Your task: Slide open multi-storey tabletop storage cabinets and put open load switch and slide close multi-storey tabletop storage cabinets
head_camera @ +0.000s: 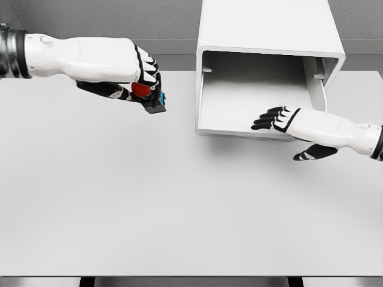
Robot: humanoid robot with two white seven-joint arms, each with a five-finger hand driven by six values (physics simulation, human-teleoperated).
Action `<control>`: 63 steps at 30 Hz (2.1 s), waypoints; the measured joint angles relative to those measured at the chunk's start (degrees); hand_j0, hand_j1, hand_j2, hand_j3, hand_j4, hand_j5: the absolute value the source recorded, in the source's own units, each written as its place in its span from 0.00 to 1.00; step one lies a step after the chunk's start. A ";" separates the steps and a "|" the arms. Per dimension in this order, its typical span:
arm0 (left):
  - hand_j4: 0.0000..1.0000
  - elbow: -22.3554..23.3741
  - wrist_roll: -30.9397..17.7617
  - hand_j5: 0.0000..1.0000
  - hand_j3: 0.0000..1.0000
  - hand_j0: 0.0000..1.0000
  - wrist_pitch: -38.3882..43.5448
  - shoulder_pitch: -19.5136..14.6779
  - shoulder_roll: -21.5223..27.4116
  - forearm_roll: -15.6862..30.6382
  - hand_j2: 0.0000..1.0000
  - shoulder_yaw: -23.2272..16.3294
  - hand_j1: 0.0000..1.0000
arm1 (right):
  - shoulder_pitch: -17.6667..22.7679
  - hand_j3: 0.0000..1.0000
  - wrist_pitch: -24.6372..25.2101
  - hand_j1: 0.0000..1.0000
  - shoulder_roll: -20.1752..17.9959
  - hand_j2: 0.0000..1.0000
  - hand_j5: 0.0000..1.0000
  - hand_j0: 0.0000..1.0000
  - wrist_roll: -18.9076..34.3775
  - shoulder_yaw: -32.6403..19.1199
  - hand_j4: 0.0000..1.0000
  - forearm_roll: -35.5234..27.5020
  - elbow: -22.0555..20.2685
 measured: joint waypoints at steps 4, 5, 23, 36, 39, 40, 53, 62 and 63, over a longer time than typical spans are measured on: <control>0.45 0.12 0.00 0.45 0.45 0.45 -0.02 -0.88 -0.84 0.01 0.45 -0.08 0.45 | 0.88 1.00 0.56 1.00 -0.33 1.00 1.00 1.00 0.00 -0.18 1.00 -2.74 -0.34; 0.45 0.16 0.00 0.45 0.45 0.45 -0.02 -1.05 -0.99 0.01 0.45 -0.09 0.45 | 0.97 1.00 0.61 1.00 -0.38 1.00 1.00 1.00 0.00 -0.20 1.00 -2.99 -0.40; 0.45 4.31 0.01 0.45 0.45 0.45 -0.26 -5.19 -7.42 -0.69 0.45 -3.64 0.45 | 5.55 1.00 -1.57 1.00 -2.44 1.00 1.00 1.00 -0.43 -2.93 1.00 -4.64 -3.37; 0.45 6.76 0.01 0.45 0.45 0.45 -0.19 -6.86 -11.57 -0.84 0.45 -5.60 0.45 | 5.63 1.00 -4.47 1.00 -4.25 1.00 1.00 1.00 -0.49 -8.02 1.00 2.97 -3.43; 0.45 7.73 0.01 0.45 0.45 0.45 -0.06 -7.56 -12.92 -0.89 0.45 -6.14 0.45 | 6.42 1.00 -1.68 1.00 -5.23 1.00 1.00 1.00 -0.43 -9.91 1.00 -2.55 -2.97; 0.45 8.01 0.00 0.45 0.45 0.45 -0.05 -7.65 -13.36 -0.91 0.45 -6.34 0.45 | 6.42 1.00 -1.20 1.00 -5.40 1.00 1.00 1.00 -0.46 -10.25 1.00 -3.44 -2.89; 0.45 12.72 -0.01 0.45 0.45 0.45 0.05 -11.25 -19.35 -2.34 0.45 -10.17 0.45 | 7.56 1.00 0.38 1.00 -6.18 1.00 1.00 1.00 -0.99 -11.48 1.00 -6.03 -2.66; 0.45 15.92 0.00 0.45 0.45 0.45 0.00 -11.87 -23.25 -4.07 0.45 -13.29 0.45 | 7.65 1.00 0.04 1.00 -7.32 1.00 1.00 1.00 -0.50 -11.21 1.00 -5.72 -2.71; 0.45 16.24 0.00 0.45 0.45 0.45 0.00 -11.87 -23.57 -4.28 0.45 -13.46 0.45 | 7.56 1.00 0.03 1.00 -7.51 1.00 1.00 1.00 -0.47 -11.20 1.00 -5.72 -2.70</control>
